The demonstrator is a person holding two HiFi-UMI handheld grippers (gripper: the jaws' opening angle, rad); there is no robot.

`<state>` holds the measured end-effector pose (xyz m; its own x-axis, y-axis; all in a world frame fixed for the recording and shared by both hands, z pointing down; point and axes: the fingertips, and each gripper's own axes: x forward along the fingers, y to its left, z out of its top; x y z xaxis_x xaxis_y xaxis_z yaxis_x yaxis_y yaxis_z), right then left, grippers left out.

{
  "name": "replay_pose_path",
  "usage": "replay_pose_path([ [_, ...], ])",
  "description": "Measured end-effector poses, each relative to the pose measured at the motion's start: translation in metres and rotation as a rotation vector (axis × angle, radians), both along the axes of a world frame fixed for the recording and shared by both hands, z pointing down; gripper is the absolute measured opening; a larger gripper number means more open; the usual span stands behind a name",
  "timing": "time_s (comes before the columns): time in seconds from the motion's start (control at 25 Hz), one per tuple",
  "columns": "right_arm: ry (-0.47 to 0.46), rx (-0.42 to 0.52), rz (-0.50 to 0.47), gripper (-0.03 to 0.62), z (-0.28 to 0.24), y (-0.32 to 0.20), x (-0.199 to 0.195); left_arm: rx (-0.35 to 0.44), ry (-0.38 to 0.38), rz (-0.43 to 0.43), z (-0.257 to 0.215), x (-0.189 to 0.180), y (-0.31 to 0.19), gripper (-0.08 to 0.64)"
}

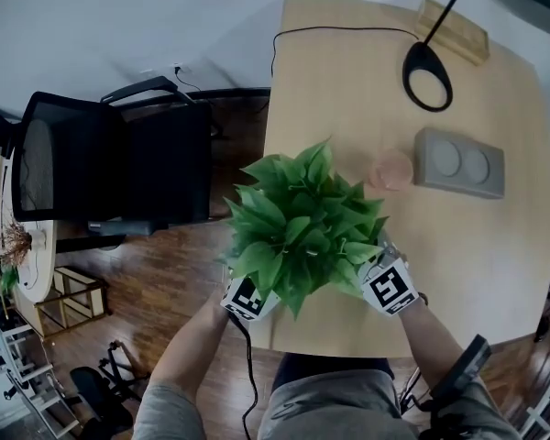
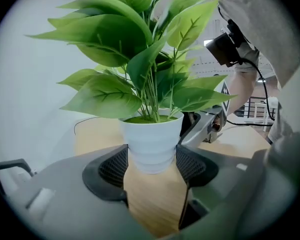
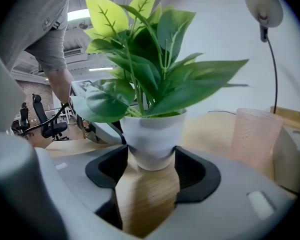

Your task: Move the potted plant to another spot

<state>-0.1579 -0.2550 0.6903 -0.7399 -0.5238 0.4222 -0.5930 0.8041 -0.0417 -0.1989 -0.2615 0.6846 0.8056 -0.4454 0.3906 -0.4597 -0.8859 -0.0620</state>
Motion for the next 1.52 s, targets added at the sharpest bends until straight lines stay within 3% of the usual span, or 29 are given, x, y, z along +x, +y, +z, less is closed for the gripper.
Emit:
replay_pose_path([
  [0.4,-0.013,-0.03,0.052,0.291,-0.024,-0.001,0.007,0.019,0.08,-0.012,-0.039,0.013,0.001,0.296],
  [1.12,0.065,0.119,0.138,0.291,-0.179,0.008,0.026,0.158,0.168,0.036,-0.194,0.029,0.009,0.299],
  [1.52,0.084,0.144,0.234,0.291,-0.197,0.026,0.035,0.175,0.189,0.125,-0.212,0.037,0.023,0.299],
])
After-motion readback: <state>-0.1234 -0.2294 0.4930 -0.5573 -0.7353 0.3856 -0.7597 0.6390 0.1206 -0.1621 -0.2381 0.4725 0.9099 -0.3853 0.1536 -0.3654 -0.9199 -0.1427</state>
